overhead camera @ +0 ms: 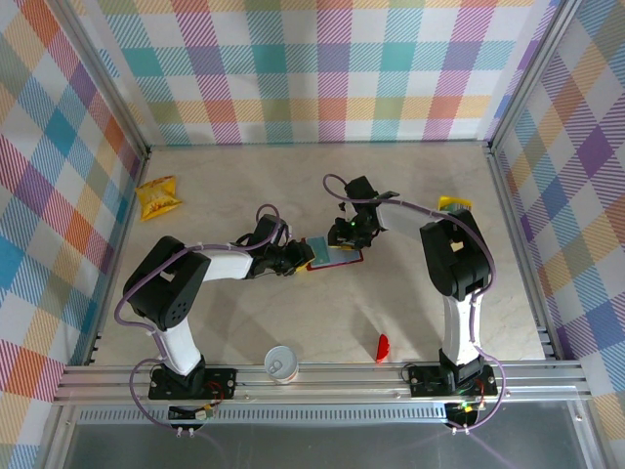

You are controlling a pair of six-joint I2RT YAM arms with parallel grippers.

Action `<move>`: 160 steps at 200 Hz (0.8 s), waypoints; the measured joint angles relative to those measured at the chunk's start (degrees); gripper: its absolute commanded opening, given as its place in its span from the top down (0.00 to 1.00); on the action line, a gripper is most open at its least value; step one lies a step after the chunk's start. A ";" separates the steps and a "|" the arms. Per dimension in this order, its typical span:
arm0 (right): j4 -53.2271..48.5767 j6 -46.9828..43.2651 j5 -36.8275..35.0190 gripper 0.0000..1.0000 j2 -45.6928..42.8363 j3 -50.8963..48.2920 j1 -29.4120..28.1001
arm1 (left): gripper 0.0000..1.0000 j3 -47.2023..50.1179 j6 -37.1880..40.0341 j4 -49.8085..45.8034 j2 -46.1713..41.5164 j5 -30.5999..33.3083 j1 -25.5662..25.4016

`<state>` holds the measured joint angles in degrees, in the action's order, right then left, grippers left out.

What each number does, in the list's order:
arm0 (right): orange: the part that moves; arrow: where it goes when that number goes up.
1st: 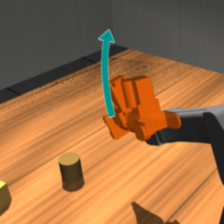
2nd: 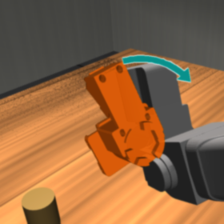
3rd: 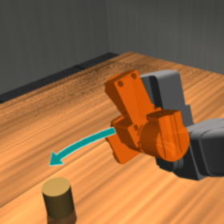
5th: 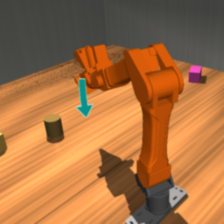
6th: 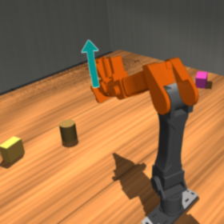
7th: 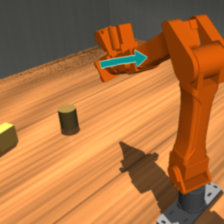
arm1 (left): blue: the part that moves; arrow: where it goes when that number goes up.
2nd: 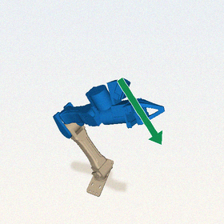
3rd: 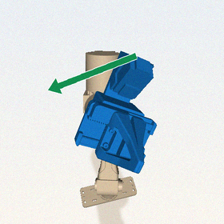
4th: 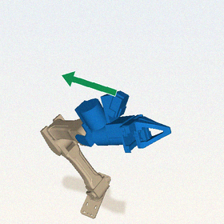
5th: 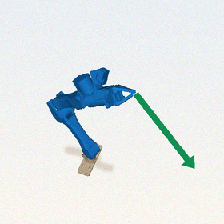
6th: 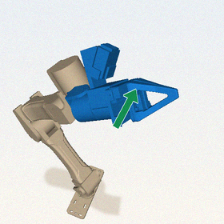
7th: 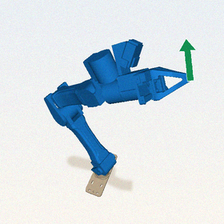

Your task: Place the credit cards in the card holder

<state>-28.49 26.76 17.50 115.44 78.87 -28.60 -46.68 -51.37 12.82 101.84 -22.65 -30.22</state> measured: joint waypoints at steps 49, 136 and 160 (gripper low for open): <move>1.75 1.64 3.21 0.68 0.00 -0.02 0.00 | 0.68 0.00 0.00 0.00 0.00 0.00 0.00; 1.22 2.38 0.35 0.66 -1.31 -0.22 -0.74 | 0.68 0.02 0.00 0.02 0.00 0.00 0.00; -0.72 1.25 -3.19 0.62 -3.78 -0.22 -0.57 | 0.69 0.02 0.00 0.02 0.00 0.00 0.00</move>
<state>-29.21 28.01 14.31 111.66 78.65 -29.17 -46.65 -51.37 12.84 101.84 -22.65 -30.22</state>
